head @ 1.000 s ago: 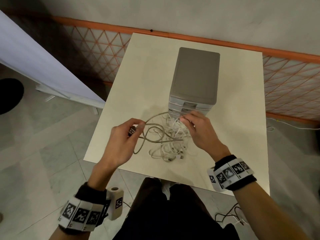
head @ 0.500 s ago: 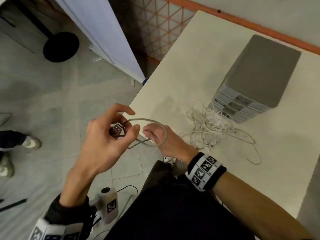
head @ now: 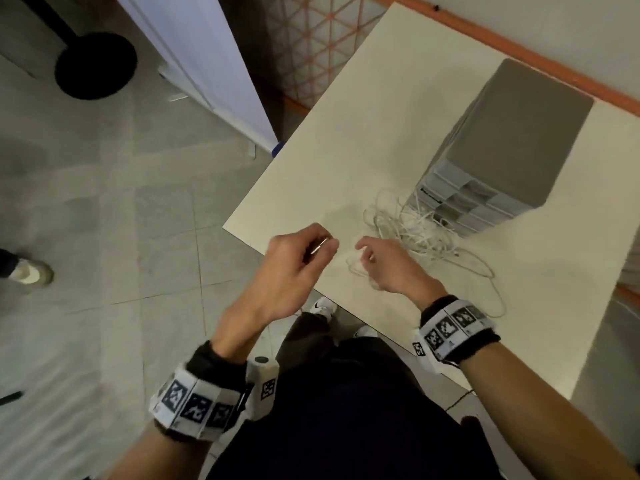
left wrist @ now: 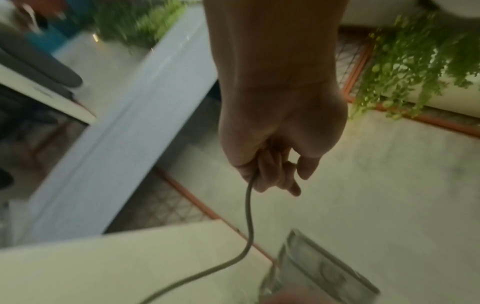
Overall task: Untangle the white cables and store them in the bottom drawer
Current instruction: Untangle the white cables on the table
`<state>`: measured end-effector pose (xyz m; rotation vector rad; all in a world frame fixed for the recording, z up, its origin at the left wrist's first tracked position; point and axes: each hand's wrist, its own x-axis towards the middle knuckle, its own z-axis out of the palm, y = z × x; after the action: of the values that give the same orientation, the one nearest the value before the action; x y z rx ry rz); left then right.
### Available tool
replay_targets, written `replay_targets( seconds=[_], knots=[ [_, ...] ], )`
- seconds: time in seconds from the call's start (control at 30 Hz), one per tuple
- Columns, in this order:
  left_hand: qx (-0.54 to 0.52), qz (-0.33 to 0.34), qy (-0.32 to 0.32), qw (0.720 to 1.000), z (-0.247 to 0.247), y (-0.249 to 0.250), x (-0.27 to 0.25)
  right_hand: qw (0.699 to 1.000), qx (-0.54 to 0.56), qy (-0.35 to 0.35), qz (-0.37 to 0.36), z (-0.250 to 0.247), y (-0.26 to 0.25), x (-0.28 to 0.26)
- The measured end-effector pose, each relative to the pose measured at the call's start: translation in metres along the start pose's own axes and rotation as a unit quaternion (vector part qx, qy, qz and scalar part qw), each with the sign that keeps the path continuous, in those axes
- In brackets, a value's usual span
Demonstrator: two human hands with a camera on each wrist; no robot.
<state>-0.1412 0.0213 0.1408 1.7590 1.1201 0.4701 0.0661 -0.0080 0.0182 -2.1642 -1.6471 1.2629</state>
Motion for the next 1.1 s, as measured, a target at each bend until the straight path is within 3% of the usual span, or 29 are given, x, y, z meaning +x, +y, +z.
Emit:
replay_targets(
  seconds=[0.1, 0.27, 0.5, 0.7, 0.8, 1.1],
  knots=[
    [-0.044, 0.046, -0.065, 0.996, 0.044, 0.000, 0.028, 0.996, 0.029, 0.076, 0.033, -0.018, 0.051, -0.031],
    [-0.025, 0.046, -0.151, 0.987, 0.098, -0.004, 0.063, 0.991, -0.013, 0.016, 0.132, 0.010, 0.085, -0.044],
    [-0.047, 0.025, -0.126, 0.991, 0.104, -0.008, 0.080, 0.994, -0.022, 0.083, 0.072, 0.064, 0.070, -0.035],
    [-0.103, 0.016, -0.108, 0.989, 0.100, -0.006, 0.081, 0.990, -0.077, 0.106, 0.052, 0.061, 0.071, -0.024],
    [-0.091, 0.009, -0.093, 0.991, 0.097, -0.010, 0.082, 0.987, -0.084, 0.138, 0.022, 0.061, 0.066, -0.026],
    [-0.081, -0.003, -0.084, 0.993, 0.093, -0.017, 0.081, 0.979, -0.141, 0.140, -0.048, 0.071, 0.035, -0.004]
  ],
)
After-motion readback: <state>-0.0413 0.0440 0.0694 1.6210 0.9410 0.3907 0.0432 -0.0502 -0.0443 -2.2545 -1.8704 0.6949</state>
